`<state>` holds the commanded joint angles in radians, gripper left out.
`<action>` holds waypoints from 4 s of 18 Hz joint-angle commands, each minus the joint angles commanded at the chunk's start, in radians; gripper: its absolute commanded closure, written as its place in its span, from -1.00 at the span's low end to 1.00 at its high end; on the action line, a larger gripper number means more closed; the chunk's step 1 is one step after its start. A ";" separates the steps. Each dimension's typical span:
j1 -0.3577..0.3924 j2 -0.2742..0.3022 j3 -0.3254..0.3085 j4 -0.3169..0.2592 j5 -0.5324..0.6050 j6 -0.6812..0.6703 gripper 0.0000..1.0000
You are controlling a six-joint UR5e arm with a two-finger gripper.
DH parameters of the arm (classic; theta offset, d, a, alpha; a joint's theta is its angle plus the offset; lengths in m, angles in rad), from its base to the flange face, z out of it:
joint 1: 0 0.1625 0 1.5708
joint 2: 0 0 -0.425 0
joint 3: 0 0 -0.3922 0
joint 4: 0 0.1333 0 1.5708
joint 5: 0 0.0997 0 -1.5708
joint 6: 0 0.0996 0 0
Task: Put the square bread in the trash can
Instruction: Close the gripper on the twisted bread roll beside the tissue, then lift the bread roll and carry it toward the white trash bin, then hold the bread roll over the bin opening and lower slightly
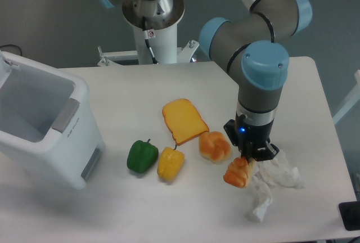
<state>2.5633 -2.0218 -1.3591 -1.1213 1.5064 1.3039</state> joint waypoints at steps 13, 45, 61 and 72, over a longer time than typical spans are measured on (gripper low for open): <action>-0.017 0.072 -0.005 0.003 -0.057 -0.018 0.77; -0.512 0.394 -0.164 -0.002 -0.207 -0.649 -0.37; -0.549 0.359 -0.178 -0.003 -0.199 -0.666 -1.00; -0.572 0.402 -0.232 -0.018 -0.190 -0.661 -1.00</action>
<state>1.9911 -1.6199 -1.5906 -1.1398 1.3162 0.6427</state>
